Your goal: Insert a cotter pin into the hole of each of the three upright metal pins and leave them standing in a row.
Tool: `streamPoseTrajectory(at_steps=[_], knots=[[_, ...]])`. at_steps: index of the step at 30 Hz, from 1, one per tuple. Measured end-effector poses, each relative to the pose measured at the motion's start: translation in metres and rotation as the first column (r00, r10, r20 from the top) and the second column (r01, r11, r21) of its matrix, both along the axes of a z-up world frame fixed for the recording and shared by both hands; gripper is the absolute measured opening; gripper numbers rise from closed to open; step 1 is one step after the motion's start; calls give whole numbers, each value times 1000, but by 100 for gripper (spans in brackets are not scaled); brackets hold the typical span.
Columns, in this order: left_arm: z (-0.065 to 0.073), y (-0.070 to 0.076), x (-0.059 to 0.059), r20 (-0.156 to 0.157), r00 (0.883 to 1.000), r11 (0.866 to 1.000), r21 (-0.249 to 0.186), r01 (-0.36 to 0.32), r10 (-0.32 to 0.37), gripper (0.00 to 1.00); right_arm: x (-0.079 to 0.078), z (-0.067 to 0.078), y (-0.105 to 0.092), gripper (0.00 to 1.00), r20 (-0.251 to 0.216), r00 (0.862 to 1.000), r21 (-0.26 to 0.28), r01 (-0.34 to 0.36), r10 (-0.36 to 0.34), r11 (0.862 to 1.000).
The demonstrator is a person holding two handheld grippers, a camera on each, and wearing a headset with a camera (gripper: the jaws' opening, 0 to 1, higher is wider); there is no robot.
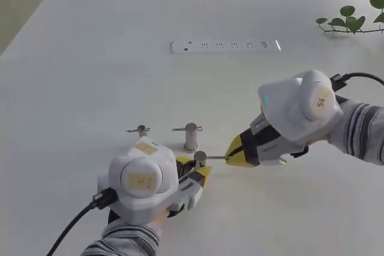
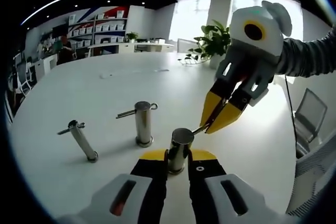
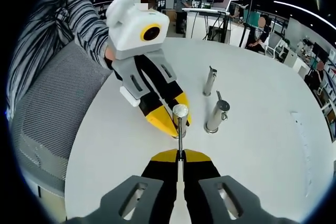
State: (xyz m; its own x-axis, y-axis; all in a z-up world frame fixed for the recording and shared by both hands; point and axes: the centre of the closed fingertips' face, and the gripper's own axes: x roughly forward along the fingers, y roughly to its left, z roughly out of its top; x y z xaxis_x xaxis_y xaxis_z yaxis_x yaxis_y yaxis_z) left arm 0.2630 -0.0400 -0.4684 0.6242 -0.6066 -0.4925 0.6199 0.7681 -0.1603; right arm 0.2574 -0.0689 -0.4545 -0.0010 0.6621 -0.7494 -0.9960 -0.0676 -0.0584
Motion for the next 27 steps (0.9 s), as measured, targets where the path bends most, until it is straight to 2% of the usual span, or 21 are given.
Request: streamPoseTrajectory(at_steps=[4,16,20,23,26,27], knots=[[0,0,0,18,999,999,26,38,-38,10,1,0,0,0,6,1000,-8,-7,7,1000],[0,1,0,31,992,992,42,120,-122,10,8,2,1,0,34,998,-27,-45,46,999],[0,0,-1,44,987,986,66,152,-156,9,8,0,0,0,38,998,-35,-56,57,998],[0,-1,-2,52,984,982,88,168,-173,9,3,-1,0,0,20,998,-36,-54,55,998],[0,-1,-2,54,983,981,92,170,-176,9,-1,-2,0,0,-52,999,-13,-8,8,1000],[0,-1,-2,54,983,981,93,171,-176,9,0,-2,0,0,-50,999,-10,-11,10,1000]])
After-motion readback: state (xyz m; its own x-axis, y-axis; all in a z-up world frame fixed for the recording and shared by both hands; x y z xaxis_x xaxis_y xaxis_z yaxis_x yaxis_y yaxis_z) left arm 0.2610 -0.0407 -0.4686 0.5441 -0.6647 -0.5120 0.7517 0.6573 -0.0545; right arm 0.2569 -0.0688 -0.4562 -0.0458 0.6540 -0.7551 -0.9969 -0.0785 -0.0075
